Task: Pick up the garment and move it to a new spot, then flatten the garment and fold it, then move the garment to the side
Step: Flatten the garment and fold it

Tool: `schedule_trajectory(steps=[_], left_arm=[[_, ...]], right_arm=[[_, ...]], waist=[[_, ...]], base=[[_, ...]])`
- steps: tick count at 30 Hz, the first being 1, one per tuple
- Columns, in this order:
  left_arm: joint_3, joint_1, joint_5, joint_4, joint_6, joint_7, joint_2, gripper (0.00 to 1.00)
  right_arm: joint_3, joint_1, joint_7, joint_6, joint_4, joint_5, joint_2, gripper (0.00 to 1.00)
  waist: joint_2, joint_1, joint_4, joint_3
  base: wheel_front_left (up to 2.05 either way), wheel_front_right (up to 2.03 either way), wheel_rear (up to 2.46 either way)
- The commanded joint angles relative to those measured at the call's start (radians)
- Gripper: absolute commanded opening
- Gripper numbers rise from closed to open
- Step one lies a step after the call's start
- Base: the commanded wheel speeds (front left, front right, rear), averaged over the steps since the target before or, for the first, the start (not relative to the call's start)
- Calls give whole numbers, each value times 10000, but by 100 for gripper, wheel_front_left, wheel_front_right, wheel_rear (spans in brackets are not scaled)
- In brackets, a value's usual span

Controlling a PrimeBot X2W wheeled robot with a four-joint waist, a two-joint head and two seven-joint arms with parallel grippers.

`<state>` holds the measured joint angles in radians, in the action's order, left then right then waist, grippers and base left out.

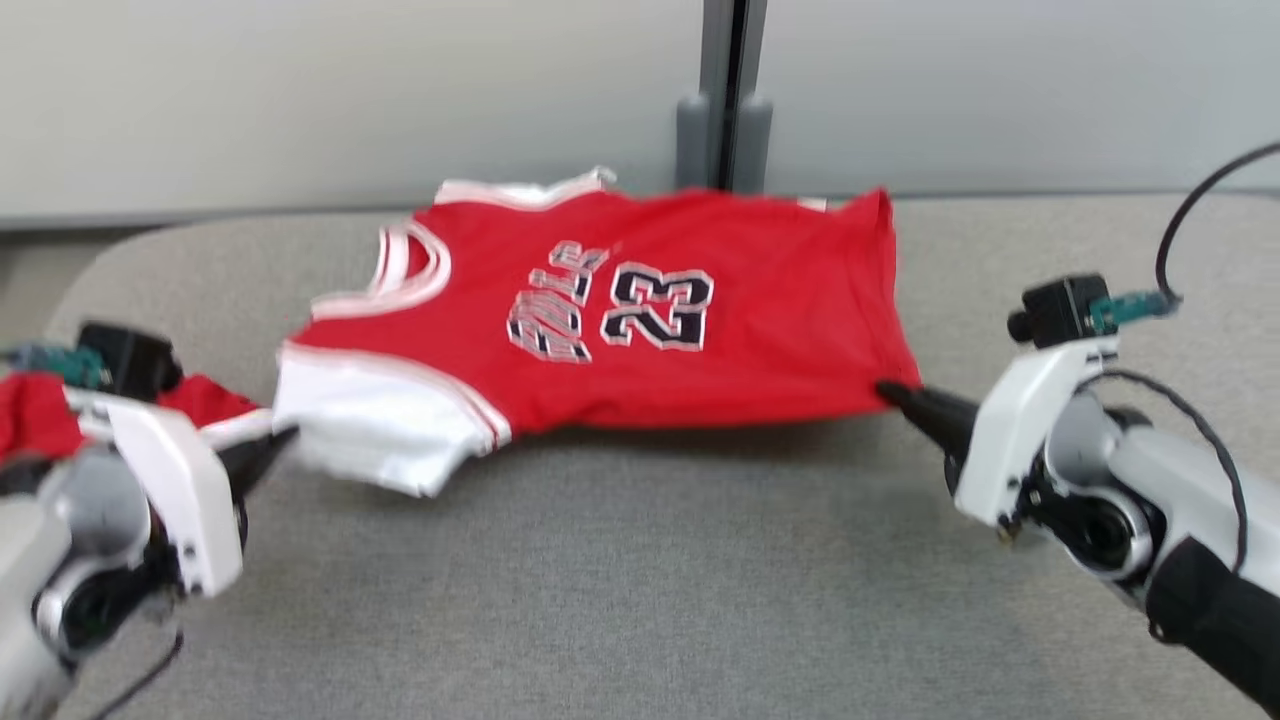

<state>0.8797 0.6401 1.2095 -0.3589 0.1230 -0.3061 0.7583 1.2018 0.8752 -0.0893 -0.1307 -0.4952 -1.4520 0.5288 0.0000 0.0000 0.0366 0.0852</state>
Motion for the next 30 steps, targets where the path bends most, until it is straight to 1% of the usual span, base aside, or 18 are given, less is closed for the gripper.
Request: schedule_trajectory(steps=[1, 4, 10, 13, 16, 18, 21, 27, 30], left_arm=[[60, -339, 136, 412, -114, -155, 303, 0], [244, -1257, 473, 1879, -463, -641, 1131, 0], [470, -2802, 1267, 4964, -1375, -1313, 2951, 0], [542, -3463, 1820, 6185, -1787, -1525, 3716, 0], [701, -4026, 2328, 7093, -2050, -1732, 4288, 0], [749, -4243, 2526, 7460, -2149, -1686, 4500, 0], [857, -4498, 2681, 7707, -2216, -1708, 4554, 0], [930, -4536, 2778, 7824, -2182, -1824, 4524, 0], [890, -4504, 2799, 7833, -2188, -1845, 4575, 0]], right_arm=[[52, -279, -92, -4, 231, -129, 238, 0], [239, -814, -235, -4, 920, -231, 757, 0], [483, -1830, -564, -2, 2240, -325, 1869, 0], [568, -2335, -1022, -4, 2850, -443, 2508, 0], [611, -2729, -1452, -2, 3277, -537, 3133, 0], [637, -2920, -1687, -2, 3459, -544, 3419, 0], [680, -3160, -2047, -2, 3530, -476, 3688, 0], [700, -3470, -2592, -2, 3640, -657, 3883, 0], [680, -3497, -2685, -2, 3610, -510, 3925, 0]], waist=[[0, 0, -279, -932], [0, 0, -349, -1148], [0, 0, -418, -1424], [0, 0, -412, -1515], [0, 0, -403, -1549], [0, 0, -394, -1531], [0, 0, -378, -1448], [0, 0, -358, -1319], [0, 0, -363, -1242]], base=[[0, 0, 0], [0, 0, 0], [0, 0, 0], [0, 0, 0], [0, 0, 0], [0, 0, 0], [0, 0, 0], [0, 0, 0], [0, 0, 0]])
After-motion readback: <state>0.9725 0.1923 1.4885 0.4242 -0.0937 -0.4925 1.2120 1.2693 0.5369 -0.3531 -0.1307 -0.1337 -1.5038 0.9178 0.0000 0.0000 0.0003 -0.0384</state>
